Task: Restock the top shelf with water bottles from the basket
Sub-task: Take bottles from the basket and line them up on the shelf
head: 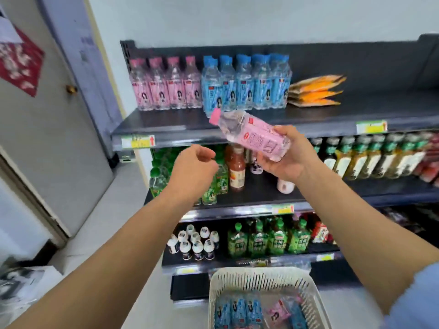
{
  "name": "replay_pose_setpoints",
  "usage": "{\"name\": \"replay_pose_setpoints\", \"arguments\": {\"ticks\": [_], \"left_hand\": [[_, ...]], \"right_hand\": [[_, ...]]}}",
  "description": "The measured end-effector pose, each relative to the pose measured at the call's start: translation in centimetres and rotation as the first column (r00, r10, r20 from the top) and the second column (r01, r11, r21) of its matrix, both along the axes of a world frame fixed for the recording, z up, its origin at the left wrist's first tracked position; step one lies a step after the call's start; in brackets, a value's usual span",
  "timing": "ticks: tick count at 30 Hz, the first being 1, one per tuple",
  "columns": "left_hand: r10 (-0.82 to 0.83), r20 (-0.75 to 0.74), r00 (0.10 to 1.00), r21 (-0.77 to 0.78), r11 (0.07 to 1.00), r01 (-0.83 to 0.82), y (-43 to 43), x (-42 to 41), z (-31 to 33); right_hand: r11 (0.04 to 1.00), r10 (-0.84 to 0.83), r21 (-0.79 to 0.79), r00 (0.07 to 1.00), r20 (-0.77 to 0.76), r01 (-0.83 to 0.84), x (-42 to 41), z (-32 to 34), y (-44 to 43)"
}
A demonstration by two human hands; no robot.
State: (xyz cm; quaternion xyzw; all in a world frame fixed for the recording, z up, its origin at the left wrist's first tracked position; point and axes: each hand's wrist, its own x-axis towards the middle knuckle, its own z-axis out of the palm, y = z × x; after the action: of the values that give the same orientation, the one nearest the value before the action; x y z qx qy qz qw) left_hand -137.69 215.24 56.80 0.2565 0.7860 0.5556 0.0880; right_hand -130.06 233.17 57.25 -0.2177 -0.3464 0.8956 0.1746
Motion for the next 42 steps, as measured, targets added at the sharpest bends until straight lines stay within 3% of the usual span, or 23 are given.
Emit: {"name": "replay_pose_setpoints", "arguments": {"ticks": [4, 9, 14, 18, 23, 27, 34, 39, 42], "left_hand": [[0.016, -0.034, 0.999, -0.005, 1.0, -0.016, -0.7, 0.8, 2.6], [0.104, -0.063, 0.993, -0.005, 0.994, -0.105, -1.8, 1.2, 4.5], [0.181, -0.094, 0.979, -0.02, 0.983, -0.184, -3.1, 1.6, 5.0], [0.207, -0.103, 0.973, -0.005, 0.978, -0.209, -4.0, 1.8, 5.2], [0.248, -0.109, 0.963, 0.049, 0.969, -0.244, -4.4, 1.6, 5.7], [0.248, -0.115, 0.962, 0.061, 0.968, -0.243, -4.3, 0.5, 5.9], [0.229, -0.133, 0.964, 0.062, 0.973, -0.223, -4.8, -4.5, 6.2], [0.214, -0.129, 0.968, 0.043, 0.977, -0.21, -6.0, -9.4, 6.0], [0.201, -0.14, 0.97, 0.023, 0.98, -0.2, -6.8, -12.6, 5.9]], "right_hand": [[0.961, -0.002, -0.274, 0.985, -0.17, -0.045, -1.0, 3.3, -2.5], [0.96, 0.101, -0.238, 0.976, -0.192, -0.146, -2.7, 4.9, -5.4], [0.946, 0.121, -0.244, 0.93, -0.348, -0.214, -4.5, 5.9, -6.7], [0.952, 0.248, -0.093, 0.912, -0.328, -0.292, -4.8, 6.4, -6.3], [0.915, 0.332, 0.287, 0.933, -0.14, -0.283, -6.2, 5.4, -5.8], [0.69, 0.125, 0.715, 0.992, 0.03, -0.108, -8.2, 5.4, -6.5], [0.522, -0.026, 0.851, 0.999, -0.044, 0.051, -13.5, 6.4, -7.6], [0.496, -0.09, 0.868, 0.995, 0.03, 0.019, -20.9, 7.0, -7.4], [0.515, -0.021, 0.856, 0.997, 0.07, -0.049, -24.6, 6.8, -7.5]]}}
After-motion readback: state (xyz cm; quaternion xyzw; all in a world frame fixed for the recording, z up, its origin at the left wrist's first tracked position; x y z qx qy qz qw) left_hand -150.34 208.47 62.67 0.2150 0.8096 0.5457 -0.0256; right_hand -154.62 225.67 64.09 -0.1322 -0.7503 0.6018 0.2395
